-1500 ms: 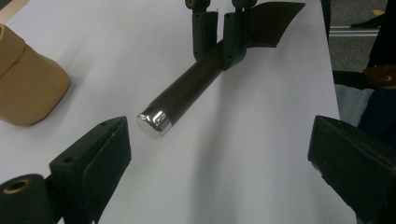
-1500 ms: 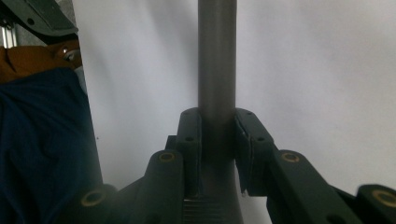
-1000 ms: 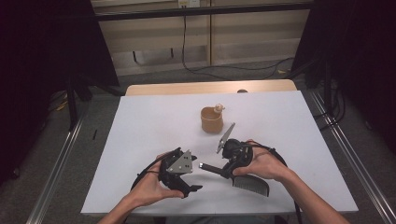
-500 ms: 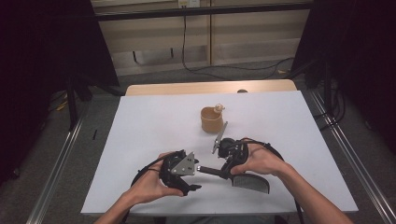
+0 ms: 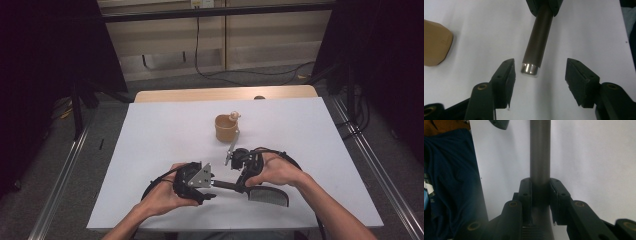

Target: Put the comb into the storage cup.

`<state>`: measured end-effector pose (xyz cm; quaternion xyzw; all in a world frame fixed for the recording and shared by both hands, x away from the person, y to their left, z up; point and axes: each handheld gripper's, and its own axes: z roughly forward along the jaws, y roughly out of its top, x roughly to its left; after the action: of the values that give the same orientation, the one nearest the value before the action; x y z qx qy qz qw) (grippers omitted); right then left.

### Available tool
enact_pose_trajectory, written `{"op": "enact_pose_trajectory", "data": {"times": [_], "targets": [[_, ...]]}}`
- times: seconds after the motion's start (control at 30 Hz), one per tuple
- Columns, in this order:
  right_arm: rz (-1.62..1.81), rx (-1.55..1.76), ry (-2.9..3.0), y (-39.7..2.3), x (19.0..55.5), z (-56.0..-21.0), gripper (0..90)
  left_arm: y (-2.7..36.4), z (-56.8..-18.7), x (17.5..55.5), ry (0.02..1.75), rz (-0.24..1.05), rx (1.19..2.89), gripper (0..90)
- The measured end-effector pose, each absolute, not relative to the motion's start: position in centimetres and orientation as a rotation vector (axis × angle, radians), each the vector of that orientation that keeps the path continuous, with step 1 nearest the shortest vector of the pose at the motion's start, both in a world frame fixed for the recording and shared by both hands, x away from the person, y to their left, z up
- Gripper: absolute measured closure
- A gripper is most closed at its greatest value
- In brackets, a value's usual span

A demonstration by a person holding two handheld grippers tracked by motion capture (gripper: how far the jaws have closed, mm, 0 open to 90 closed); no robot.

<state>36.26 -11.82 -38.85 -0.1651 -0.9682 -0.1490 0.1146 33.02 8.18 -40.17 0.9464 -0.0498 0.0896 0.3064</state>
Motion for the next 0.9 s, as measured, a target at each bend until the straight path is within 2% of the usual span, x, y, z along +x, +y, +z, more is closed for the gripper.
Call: {"op": "enact_pose_trajectory", "data": {"times": [0.33,0.47,0.67,0.9], "targets": [[-0.446,-0.459,-2.836,-11.5,36.1,-38.8,73.2,7.4,-40.3,32.9,-0.191,0.272,2.558,55.0],[-0.445,-0.459,-2.831,-11.5,36.0,-38.9,73.2,7.1,-40.4,32.9,-0.186,0.286,2.566,53.0],[-0.443,-0.453,-2.827,-11.3,36.0,-39.0,73.2,6.8,-40.4,32.8,-0.2,0.286,2.574,60.3],[-0.444,-0.451,-2.824,-11.1,36.1,-39.1,73.2,6.7,-40.4,32.7,-0.198,0.308,2.563,65.0]]}}
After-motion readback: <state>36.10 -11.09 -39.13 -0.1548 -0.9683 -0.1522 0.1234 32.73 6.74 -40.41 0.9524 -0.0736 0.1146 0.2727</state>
